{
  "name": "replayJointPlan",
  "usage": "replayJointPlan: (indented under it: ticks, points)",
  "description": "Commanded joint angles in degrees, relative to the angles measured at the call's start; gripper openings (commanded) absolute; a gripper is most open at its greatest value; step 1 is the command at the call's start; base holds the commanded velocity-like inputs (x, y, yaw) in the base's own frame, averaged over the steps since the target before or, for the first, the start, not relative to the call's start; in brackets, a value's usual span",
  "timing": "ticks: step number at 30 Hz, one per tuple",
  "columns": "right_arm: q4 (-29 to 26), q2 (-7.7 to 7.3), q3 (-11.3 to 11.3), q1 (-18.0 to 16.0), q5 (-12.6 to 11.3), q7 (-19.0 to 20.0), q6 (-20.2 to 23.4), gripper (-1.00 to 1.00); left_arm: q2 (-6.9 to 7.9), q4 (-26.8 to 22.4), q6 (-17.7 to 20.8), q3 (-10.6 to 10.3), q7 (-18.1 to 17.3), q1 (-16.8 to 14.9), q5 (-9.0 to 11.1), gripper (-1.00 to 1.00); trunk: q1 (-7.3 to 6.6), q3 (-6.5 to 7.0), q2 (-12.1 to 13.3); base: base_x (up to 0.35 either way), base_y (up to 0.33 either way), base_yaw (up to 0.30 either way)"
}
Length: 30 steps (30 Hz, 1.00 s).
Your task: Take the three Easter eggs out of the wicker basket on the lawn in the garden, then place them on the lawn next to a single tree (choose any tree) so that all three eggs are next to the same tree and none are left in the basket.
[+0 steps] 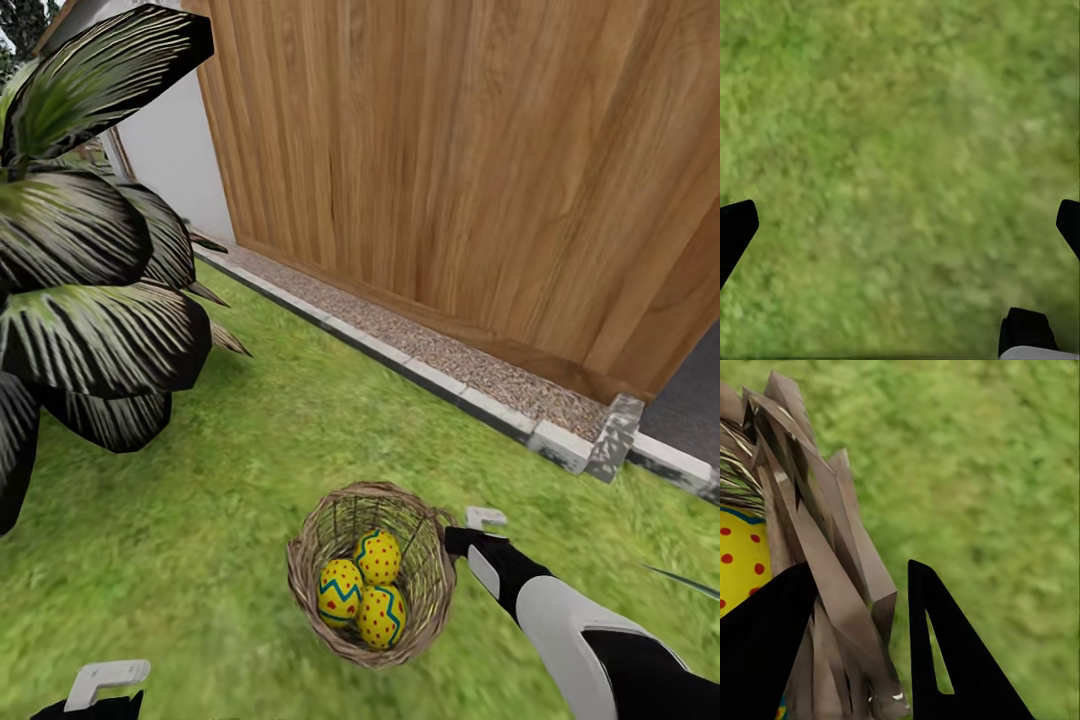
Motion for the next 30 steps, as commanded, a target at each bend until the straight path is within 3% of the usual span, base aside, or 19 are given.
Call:
replayJointPlan:
  ticks: [1,4,6,14,20,21,30]
  points:
    - [-0.15,0.03,-0.73,-0.01,-0.38,-0.01,0.24,-1.0,0.03,-0.09,0.25,-0.06,0.31,0.02,0.21,1.0,-0.23,0.17,0.39,0.0,0.0,0.141]
    - [0.41,-0.49,-1.46,0.25,-0.03,-0.35,0.64,-1.0,0.47,0.35,-0.1,0.18,-0.03,-0.56,0.14,1.0,-0.44,0.35,0.78,0.0,0.0,0.024]
    - [0.47,-0.5,0.24,0.25,-0.03,-0.29,0.64,-1.0,0.47,0.35,-0.1,0.18,-0.03,-0.56,0.16,1.0,-0.44,0.35,0.78,0.0,0.0,0.0]
    - [0.47,-0.5,-0.38,0.25,-0.03,-0.29,0.64,-1.0,0.47,0.35,-0.1,0.18,-0.03,-0.56,0.16,1.0,-0.44,0.35,0.78,0.0,0.0,0.0]
    - [-1.05,-1.19,-0.73,1.91,-0.12,0.19,0.76,-1.0,0.05,0.77,-0.12,0.11,-0.54,-0.7,0.21,1.0,-1.76,1.43,3.19,0.0,0.0,0.0]
    - [-1.41,-1.21,-1.07,5.45,-0.12,0.19,0.76,-1.0,0.04,0.78,-0.17,0.1,-0.55,-0.7,0.22,1.0,-1.98,1.61,3.59,0.0,0.0,0.0]
    - [-1.47,-1.23,-0.99,5.61,-0.12,0.21,0.69,-1.0,0.01,0.79,-1.23,0.01,-0.49,-0.71,0.21,1.0,-3.95,3.22,7.2,0.0,0.0,0.0]
